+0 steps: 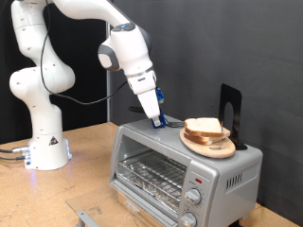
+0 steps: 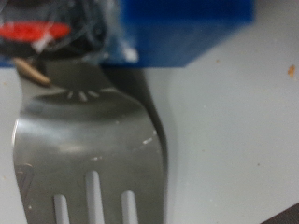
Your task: Make a piece of toast with the oven
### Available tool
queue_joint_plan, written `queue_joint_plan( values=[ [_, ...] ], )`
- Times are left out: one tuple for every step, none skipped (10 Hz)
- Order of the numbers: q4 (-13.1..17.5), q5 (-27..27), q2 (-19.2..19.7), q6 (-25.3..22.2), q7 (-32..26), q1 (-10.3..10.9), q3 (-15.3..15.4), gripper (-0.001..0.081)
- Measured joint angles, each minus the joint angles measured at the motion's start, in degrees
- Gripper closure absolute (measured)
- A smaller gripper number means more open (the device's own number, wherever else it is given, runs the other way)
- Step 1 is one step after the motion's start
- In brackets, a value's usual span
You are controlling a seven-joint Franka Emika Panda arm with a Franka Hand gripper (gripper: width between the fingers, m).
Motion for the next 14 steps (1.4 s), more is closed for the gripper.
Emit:
queue_joint_plan(
  values=[
    [0.1, 0.0, 0.0, 0.0, -0.1, 0.0, 0.0, -0.0002],
    [0.1, 0.1, 0.0, 0.0, -0.2, 0.1, 0.0, -0.0002],
    [0.1, 0.2, 0.0, 0.0, -0.3, 0.2, 0.0, -0.0002],
    [0.1, 0.3, 0.0, 0.0, -0.3, 0.3, 0.0, -0.0002],
    [0.1, 0.3, 0.1, 0.0, -0.3, 0.3, 0.0, -0.0002],
    [0.1, 0.3, 0.1, 0.0, -0.3, 0.3, 0.0, 0.0101],
    [0.1, 0.4, 0.3, 0.0, -0.3, 0.3, 0.0, 0.0237],
    [0.1, 0.5, 0.3, 0.0, -0.3, 0.3, 0.0, 0.0237],
    [0.1, 0.5, 0.4, 0.0, -0.3, 0.3, 0.0, 0.0237],
    [0.1, 0.7, 0.5, 0.0, -0.3, 0.3, 0.0, 0.0406],
    [0.1, 1.1, 0.5, 0.0, -0.3, 0.3, 0.0, 0.0406],
    [0.1, 1.8, 0.5, 0.0, -0.6, 0.3, 0.0, 0.0406],
    [0.2, 2.8, 0.5, 0.0, -1.5, 0.3, 0.0, 0.0406],
    [0.4, 4.0, 0.3, 0.0, -2.7, 0.3, 0.0, 0.0406]
  ],
)
